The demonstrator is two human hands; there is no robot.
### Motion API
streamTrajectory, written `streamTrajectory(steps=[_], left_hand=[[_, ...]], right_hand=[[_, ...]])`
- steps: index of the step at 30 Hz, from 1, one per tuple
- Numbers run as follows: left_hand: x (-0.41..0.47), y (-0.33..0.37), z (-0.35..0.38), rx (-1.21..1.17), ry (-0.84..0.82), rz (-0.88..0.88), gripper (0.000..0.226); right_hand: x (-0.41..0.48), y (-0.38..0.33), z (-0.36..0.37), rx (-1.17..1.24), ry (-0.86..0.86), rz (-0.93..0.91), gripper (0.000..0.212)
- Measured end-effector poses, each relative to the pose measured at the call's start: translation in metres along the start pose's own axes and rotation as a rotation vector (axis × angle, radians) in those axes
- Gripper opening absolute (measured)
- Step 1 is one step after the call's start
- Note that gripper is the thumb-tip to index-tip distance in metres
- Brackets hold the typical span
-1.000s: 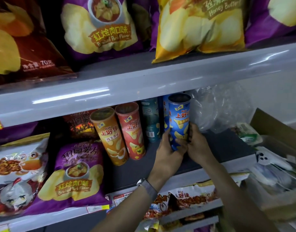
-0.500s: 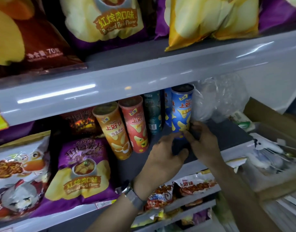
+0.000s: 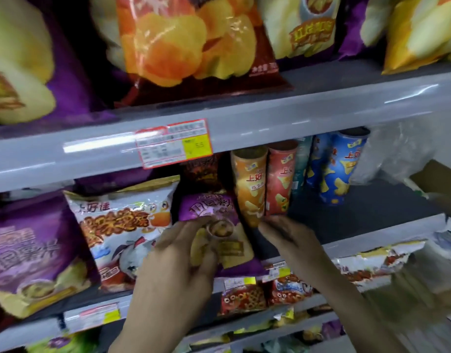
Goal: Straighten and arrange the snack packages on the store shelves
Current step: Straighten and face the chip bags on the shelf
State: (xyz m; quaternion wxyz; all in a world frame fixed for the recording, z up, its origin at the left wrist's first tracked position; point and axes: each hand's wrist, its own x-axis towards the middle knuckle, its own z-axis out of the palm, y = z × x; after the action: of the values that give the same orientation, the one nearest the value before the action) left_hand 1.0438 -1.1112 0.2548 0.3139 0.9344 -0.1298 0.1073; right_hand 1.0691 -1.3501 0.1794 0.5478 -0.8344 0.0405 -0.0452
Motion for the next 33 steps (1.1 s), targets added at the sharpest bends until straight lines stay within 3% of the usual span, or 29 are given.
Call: streamTrajectory(steps=[3, 7, 9, 13, 16, 20, 24, 27, 33], left_hand=[[-0.011, -0.028, -0.002, -0.002, 0.016, -0.012, 0.044], [-0.019, -0.045, 0.009, -0.134, -0.085, -0.063, 0.061], [-0.022, -0.047, 0.013, -0.200, -0.106, -0.087, 0.064], [-0.019, -0.044, 0.006, -0.351, -0.020, 0.004, 0.049], [-0.016, -0.045, -0.004, -0.448, -0.009, 0.056, 0.049], [-0.021, -0.042, -0.012, -0.546, -0.020, 0.151, 0.052], [-0.034, -0.049, -0.007, -0.593, -0.009, 0.221, 0.058], [-0.045, -0.055, 0.000, -0.576, 0.016, 0.286, 0.059], [-0.062, -0.056, 0.014, -0.567, -0.036, 0.270, 0.072]], right_hand=[[0.004, -0.009, 0.029, 0.133, -0.088, 0.023, 0.017], [0.003, -0.018, 0.056, 0.234, -0.136, 0.093, 0.043], [0.001, -0.024, 0.066, 0.255, -0.121, 0.116, 0.042], [0.001, -0.031, 0.072, 0.325, -0.025, 0.190, 0.060], [-0.004, -0.038, 0.071, 0.439, 0.022, 0.314, 0.073], [-0.018, -0.034, 0.077, 0.737, 0.059, 0.381, 0.068], [-0.042, -0.035, 0.077, 0.962, 0.003, 0.364, 0.048], [-0.062, -0.033, 0.077, 0.992, -0.011, 0.327, 0.051], [-0.093, -0.024, 0.068, 0.881, 0.164, 0.235, 0.061]])
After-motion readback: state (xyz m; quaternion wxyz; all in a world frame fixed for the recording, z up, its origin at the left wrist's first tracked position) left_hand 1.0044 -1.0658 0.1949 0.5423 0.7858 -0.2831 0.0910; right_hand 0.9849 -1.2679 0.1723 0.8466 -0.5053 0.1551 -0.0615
